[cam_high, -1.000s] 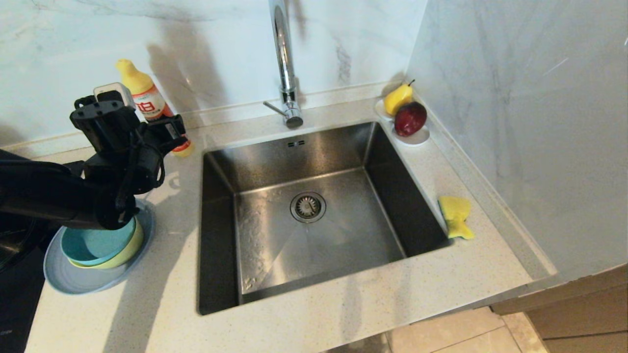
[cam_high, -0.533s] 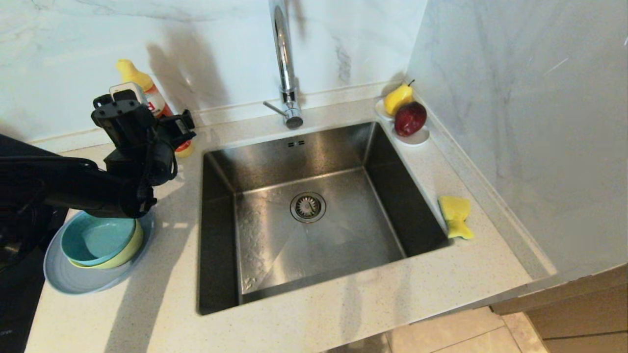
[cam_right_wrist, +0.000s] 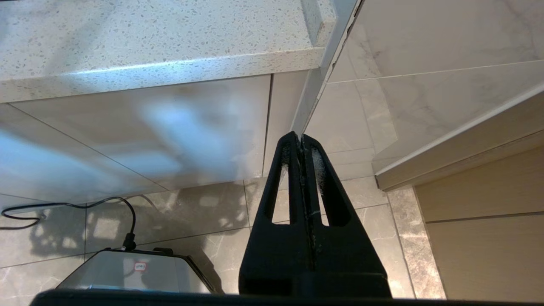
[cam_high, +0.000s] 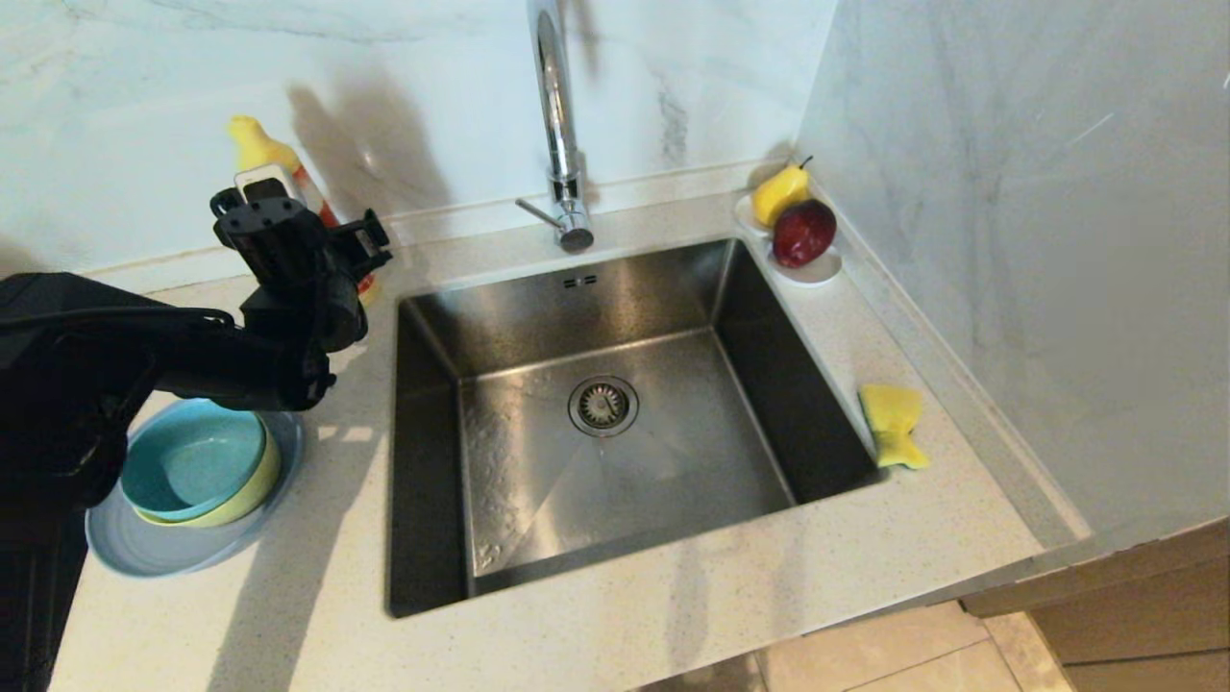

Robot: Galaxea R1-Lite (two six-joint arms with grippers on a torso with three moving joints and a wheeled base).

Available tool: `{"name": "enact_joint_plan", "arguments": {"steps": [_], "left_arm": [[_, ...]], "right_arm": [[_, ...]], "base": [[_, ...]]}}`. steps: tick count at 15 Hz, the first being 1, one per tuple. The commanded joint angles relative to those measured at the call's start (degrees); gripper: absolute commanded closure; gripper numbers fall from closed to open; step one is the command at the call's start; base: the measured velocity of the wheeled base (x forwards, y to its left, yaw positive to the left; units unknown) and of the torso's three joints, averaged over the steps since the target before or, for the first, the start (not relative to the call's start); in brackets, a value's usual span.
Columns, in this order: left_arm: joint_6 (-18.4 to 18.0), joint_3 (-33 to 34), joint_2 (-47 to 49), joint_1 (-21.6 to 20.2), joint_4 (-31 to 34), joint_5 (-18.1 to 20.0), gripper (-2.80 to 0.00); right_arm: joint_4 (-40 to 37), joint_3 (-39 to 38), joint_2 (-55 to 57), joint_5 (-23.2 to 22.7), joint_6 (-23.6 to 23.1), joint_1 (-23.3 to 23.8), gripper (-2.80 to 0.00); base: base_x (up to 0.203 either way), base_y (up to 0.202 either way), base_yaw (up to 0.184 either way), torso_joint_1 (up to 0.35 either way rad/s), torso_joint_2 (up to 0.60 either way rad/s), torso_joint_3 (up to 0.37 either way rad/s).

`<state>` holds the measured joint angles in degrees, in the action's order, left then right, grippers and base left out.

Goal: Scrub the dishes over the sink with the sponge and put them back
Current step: Grab the dish soap

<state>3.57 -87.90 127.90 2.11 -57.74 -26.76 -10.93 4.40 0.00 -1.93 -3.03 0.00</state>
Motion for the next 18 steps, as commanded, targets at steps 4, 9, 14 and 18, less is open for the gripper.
{"name": "enact_joint_plan", "arguments": {"steps": [4, 9, 14, 18], "left_arm": [[0.1, -4.3, 3.9, -0.1, -0.3, -0.4, -2.80], [0.0, -7.0, 5.8, 0.0, 0.0, -0.5, -2.80], [0.0, -10.6, 6.9, 0.0, 0.9, -0.6, -2.80], [-0.1, -13.0, 7.8, -0.1, 2.3, -0.6, 0.00]], "right_arm": [[-0.1, 0.0, -0.1, -0.1, -0.1, 0.0, 0.00], [-0.1, 0.0, -0.1, -0.1, -0.1, 0.0, 0.00], [-0.1, 0.0, -0.1, -0.1, -0.1, 0.0, 0.00], [-0.1, 0.0, -0.1, -0.1, -0.1, 0.0, 0.00]], "base": [[0.000, 0.000, 0.000, 0.000, 0.00, 0.000], [0.000, 0.000, 0.000, 0.000, 0.00, 0.000], [0.000, 0.000, 0.000, 0.000, 0.00, 0.000], [0.000, 0.000, 0.000, 0.000, 0.00, 0.000]]}}
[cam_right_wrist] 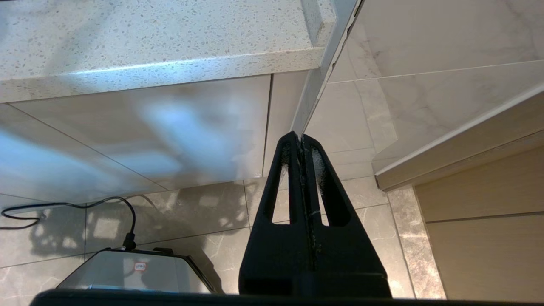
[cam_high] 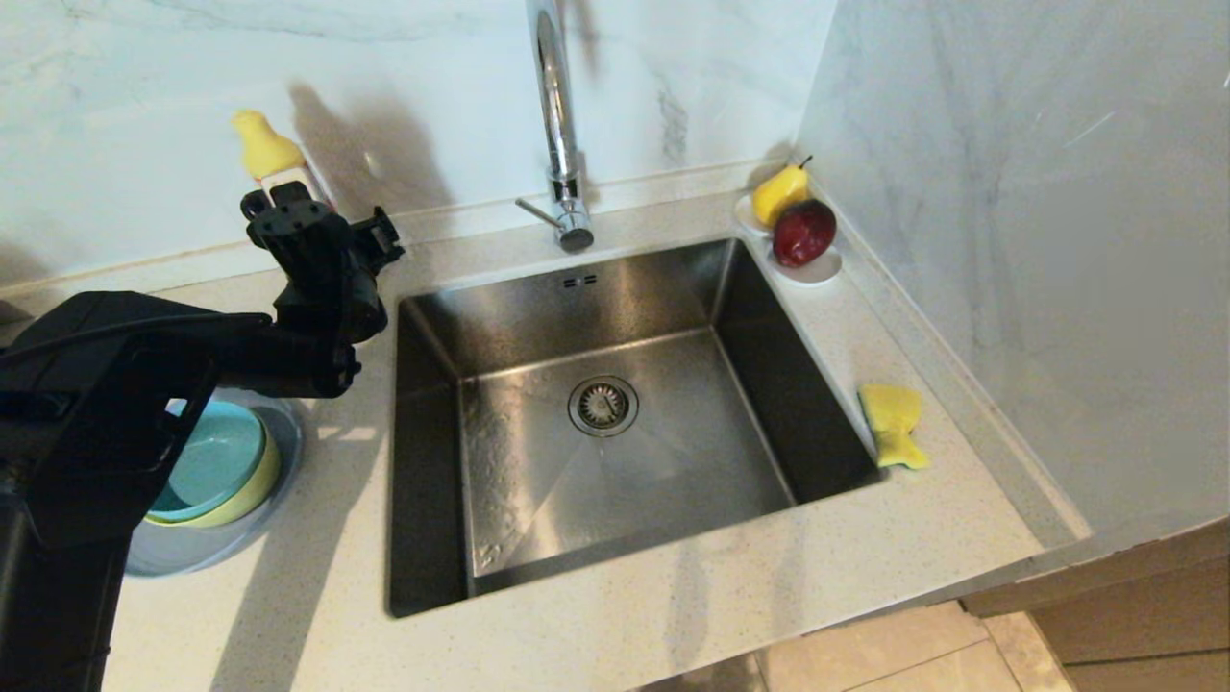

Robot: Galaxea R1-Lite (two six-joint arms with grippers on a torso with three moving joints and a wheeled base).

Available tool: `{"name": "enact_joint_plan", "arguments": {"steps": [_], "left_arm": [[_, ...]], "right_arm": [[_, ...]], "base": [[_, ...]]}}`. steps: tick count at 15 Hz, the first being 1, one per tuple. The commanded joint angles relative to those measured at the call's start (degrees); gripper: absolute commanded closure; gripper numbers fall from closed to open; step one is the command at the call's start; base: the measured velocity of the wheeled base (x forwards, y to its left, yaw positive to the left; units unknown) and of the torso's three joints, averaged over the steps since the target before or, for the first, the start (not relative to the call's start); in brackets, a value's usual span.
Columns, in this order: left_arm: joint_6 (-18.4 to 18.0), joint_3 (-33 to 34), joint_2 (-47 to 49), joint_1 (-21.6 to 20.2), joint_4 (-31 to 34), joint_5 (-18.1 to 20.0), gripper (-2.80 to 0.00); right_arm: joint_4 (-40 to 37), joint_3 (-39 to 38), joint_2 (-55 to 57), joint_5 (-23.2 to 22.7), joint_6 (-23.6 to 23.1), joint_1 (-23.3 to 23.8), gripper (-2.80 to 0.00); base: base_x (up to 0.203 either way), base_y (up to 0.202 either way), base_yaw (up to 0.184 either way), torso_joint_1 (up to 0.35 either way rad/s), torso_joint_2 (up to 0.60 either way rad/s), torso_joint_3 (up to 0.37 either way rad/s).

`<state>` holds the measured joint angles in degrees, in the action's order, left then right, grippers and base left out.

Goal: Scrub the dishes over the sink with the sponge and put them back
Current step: Grab the dish soap

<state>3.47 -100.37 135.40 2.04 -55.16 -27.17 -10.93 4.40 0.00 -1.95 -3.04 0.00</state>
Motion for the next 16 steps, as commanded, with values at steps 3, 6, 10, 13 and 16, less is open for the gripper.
{"name": "enact_joint_plan", "arguments": {"steps": [3, 6, 10, 13, 16], "left_arm": [[-0.1, -0.8, 0.7, 0.1, -0.4, -0.2, 0.00], [0.0, -1.8, 1.8, 0.0, -0.3, -0.2, 0.00], [0.0, -1.3, 0.2, 0.0, -0.4, -1.0, 0.00], [0.1, 2.9, -5.7, 0.1, -0.6, -1.5, 0.00], [0.1, 10.1, -15.0, 0.4, -0.7, -1.6, 0.00]], "right_arm": [[-0.1, 0.0, -0.1, 0.0, 0.0, 0.0, 0.00], [-0.1, 0.0, -0.1, -0.1, 0.0, 0.0, 0.00], [-0.1, 0.0, -0.1, 0.0, 0.0, 0.0, 0.00], [-0.1, 0.0, -0.1, -0.1, 0.0, 0.0, 0.00], [-0.1, 0.0, -0.1, -0.1, 0.0, 0.0, 0.00]], "base": [[0.000, 0.000, 0.000, 0.000, 0.00, 0.000], [0.000, 0.000, 0.000, 0.000, 0.00, 0.000], [0.000, 0.000, 0.000, 0.000, 0.00, 0.000], [0.000, 0.000, 0.000, 0.000, 0.00, 0.000], [0.000, 0.000, 0.000, 0.000, 0.00, 0.000]]}}
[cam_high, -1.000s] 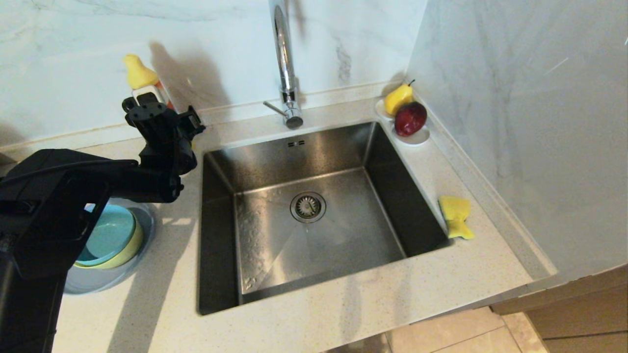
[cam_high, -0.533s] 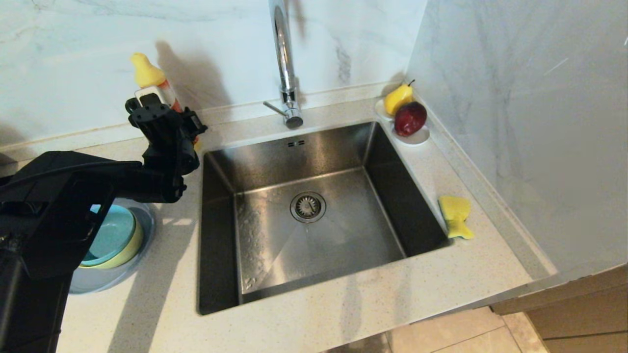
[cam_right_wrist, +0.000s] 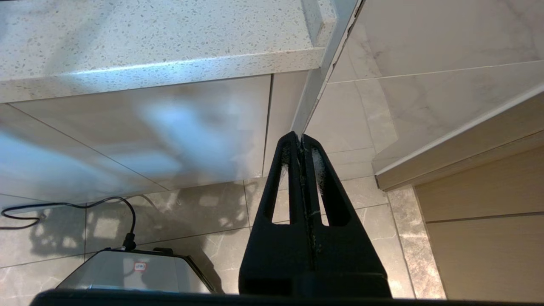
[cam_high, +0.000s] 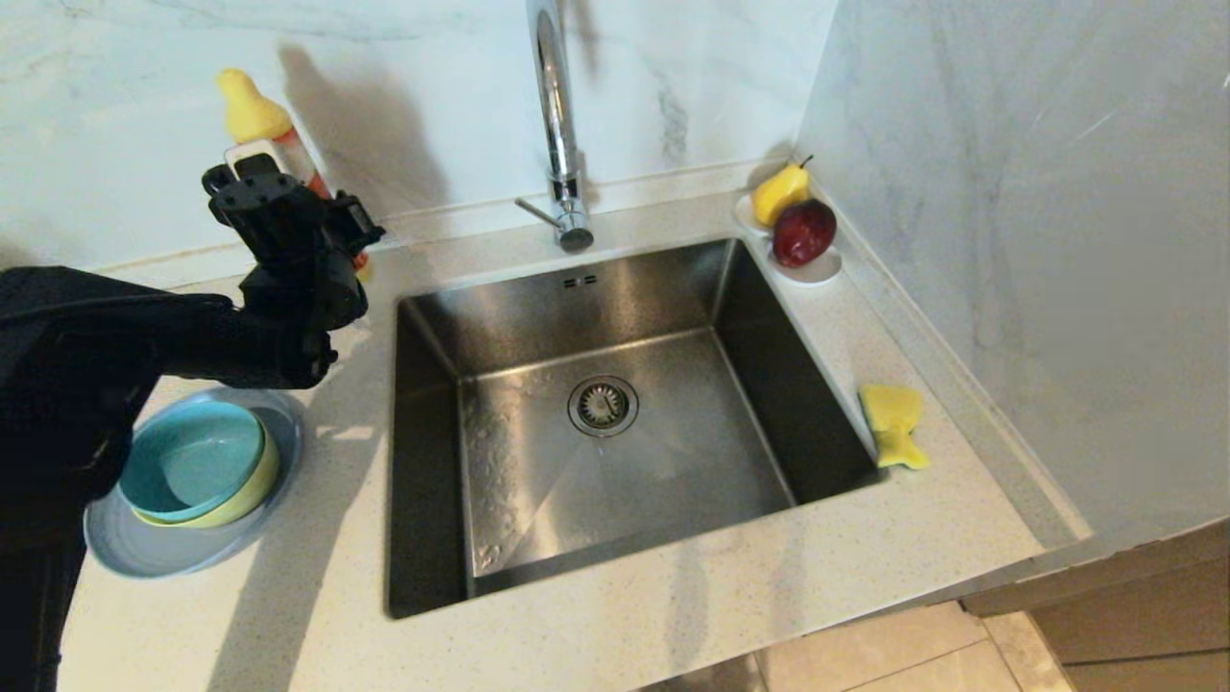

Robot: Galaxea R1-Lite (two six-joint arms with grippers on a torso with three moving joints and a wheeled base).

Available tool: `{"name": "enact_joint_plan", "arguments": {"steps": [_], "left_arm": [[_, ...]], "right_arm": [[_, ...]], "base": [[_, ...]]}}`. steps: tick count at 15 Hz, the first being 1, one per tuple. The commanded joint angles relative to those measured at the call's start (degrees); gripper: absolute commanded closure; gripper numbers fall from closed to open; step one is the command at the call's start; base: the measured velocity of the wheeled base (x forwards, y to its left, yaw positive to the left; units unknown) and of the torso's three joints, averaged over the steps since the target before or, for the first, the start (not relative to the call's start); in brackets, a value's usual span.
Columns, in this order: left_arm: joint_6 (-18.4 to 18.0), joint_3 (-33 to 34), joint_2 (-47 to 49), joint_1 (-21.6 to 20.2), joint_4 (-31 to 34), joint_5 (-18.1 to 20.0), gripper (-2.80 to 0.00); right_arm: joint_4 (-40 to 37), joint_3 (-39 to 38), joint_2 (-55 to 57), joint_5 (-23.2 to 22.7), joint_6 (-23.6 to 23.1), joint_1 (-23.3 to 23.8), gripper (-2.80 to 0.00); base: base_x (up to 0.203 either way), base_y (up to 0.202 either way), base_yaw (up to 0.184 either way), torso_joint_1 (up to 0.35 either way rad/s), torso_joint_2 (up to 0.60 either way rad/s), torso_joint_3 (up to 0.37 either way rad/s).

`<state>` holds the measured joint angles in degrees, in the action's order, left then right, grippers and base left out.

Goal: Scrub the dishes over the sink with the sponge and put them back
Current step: Grab the dish soap, then squeeze it onto the sponge

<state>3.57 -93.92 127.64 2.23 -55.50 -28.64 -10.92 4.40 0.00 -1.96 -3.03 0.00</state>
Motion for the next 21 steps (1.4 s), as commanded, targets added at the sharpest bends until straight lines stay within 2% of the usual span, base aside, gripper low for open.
{"name": "enact_joint_plan", "arguments": {"steps": [1, 5, 8, 10, 12, 15, 17, 21], "left_arm": [[0.0, 6.4, -10.7, 0.4, -0.2, -0.2, 0.00], [-0.1, 16.3, -24.8, 3.2, 1.7, -0.2, 0.00], [-0.2, 20.5, -37.2, 7.1, 10.0, -0.1, 0.00], [-0.4, 21.5, -44.5, 12.1, 18.1, 0.2, 0.00], [-0.6, 21.8, -50.4, 19.4, 25.9, 0.3, 0.00], [-2.0, 21.8, -55.8, 29.3, 32.9, 0.4, 0.00], [-2.8, 21.7, -57.2, 34.0, 35.5, 1.0, 0.00], [-4.6, 21.5, -57.6, 40.1, 35.9, 3.2, 0.00]], "right_arm": [[-0.1, 0.0, -0.1, 0.0, 0.0, 0.0, 0.00], [-0.1, 0.0, -0.1, 0.0, 0.0, 0.0, 0.00], [-0.1, 0.0, -0.1, 0.0, 0.0, 0.0, 0.00], [-0.1, 0.0, -0.1, 0.0, 0.0, 0.0, 0.00], [-0.1, 0.0, -0.1, -0.1, 0.0, 0.0, 0.00], [-0.1, 0.0, -0.1, 0.0, 0.0, 0.0, 0.00], [-0.1, 0.0, -0.1, -0.1, 0.0, 0.0, 0.00], [-0.1, 0.0, -0.1, 0.0, 0.0, 0.0, 0.00]], "base": [[0.000, 0.000, 0.000, 0.000, 0.00, 0.000], [0.000, 0.000, 0.000, 0.000, 0.00, 0.000], [0.000, 0.000, 0.000, 0.000, 0.00, 0.000], [0.000, 0.000, 0.000, 0.000, 0.00, 0.000], [0.000, 0.000, 0.000, 0.000, 0.00, 0.000], [0.000, 0.000, 0.000, 0.000, 0.00, 0.000], [0.000, 0.000, 0.000, 0.000, 0.00, 0.000], [0.000, 0.000, 0.000, 0.000, 0.00, 0.000]]}}
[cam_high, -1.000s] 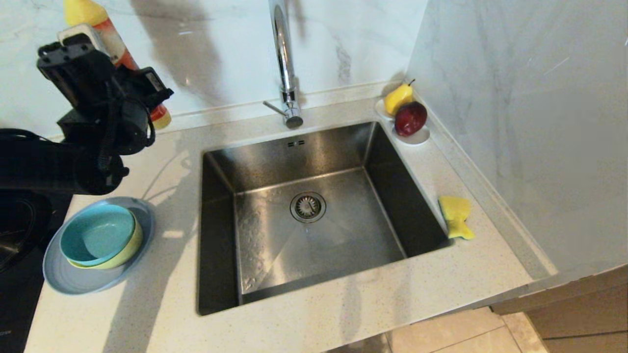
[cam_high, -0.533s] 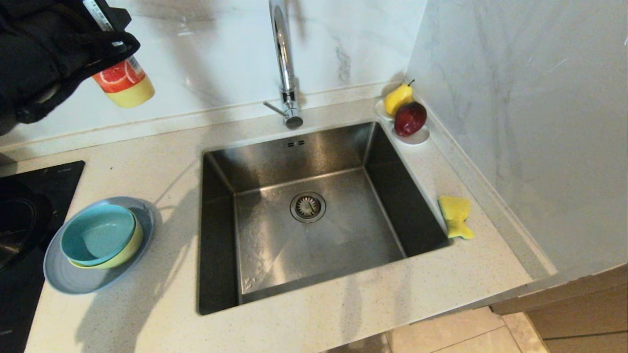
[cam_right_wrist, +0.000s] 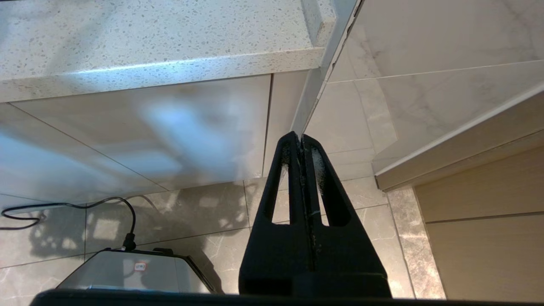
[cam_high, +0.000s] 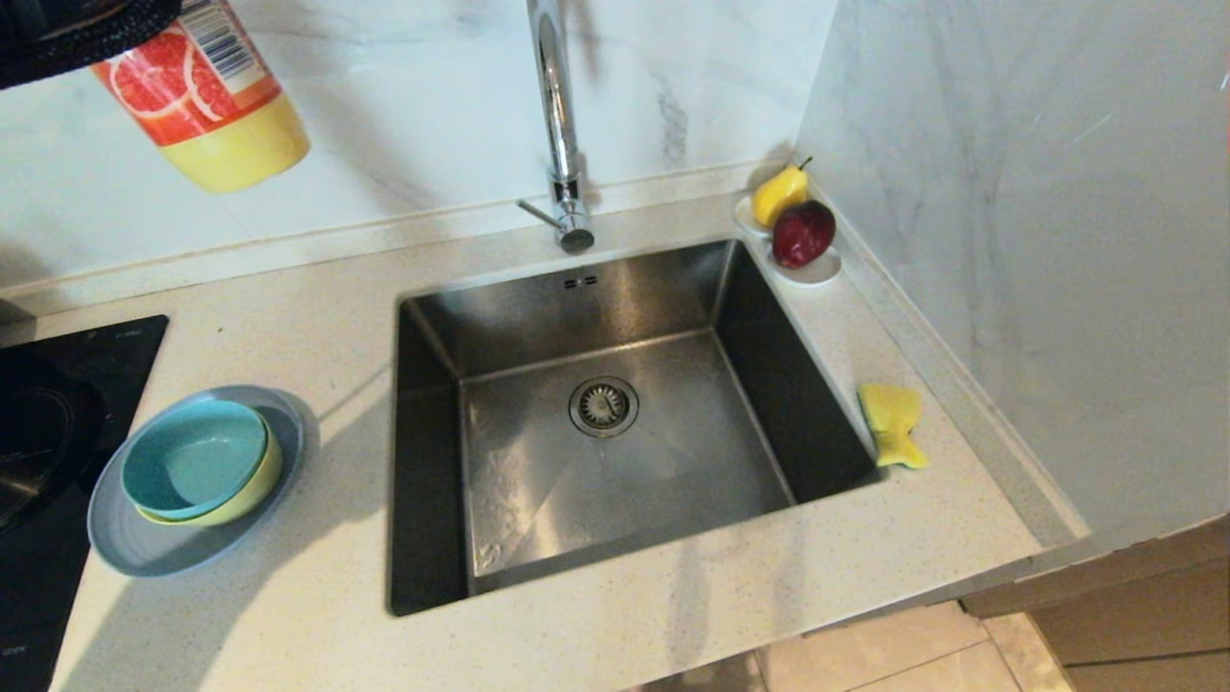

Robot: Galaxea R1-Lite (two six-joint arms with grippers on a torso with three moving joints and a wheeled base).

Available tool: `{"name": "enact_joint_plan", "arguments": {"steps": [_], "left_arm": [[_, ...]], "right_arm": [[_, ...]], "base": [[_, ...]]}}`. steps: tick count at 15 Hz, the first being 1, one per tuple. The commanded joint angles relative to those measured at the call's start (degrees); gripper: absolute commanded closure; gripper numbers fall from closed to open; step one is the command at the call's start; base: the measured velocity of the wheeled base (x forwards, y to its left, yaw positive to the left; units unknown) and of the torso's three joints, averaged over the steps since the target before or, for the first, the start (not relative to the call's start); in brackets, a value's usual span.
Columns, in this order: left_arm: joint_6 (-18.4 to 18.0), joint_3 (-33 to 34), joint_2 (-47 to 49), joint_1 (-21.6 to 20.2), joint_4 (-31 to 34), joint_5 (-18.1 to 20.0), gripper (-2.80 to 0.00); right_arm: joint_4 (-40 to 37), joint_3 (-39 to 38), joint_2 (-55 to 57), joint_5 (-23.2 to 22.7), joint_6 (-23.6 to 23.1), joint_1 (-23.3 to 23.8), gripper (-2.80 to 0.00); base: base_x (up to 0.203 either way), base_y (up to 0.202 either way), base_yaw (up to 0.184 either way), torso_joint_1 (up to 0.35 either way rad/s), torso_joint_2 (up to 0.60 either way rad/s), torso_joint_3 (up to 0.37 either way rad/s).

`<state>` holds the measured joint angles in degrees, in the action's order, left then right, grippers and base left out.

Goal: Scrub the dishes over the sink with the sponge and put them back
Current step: Squeeze it onto the sponge

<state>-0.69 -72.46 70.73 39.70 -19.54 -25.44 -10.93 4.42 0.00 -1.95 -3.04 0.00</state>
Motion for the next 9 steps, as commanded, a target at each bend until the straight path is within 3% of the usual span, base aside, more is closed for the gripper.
{"name": "enact_joint_plan", "arguments": {"steps": [1, 5, 9], "left_arm": [[-0.8, 0.1, -0.7, 4.4, -0.1, 0.1, 0.00], [-3.8, -0.6, 2.0, 10.0, -0.3, 0.9, 0.00], [-5.0, -5.3, 7.7, 15.2, -0.1, 1.3, 0.00]], "right_arm": [[-0.1, 0.0, -0.1, -0.1, 0.0, 0.0, 0.00], [-0.1, 0.0, -0.1, 0.0, 0.0, 0.0, 0.00], [-0.1, 0.0, -0.1, 0.0, 0.0, 0.0, 0.00]], "base": [[0.000, 0.000, 0.000, 0.000, 0.00, 0.000], [0.000, 0.000, 0.000, 0.000, 0.00, 0.000], [0.000, 0.000, 0.000, 0.000, 0.00, 0.000]]}}
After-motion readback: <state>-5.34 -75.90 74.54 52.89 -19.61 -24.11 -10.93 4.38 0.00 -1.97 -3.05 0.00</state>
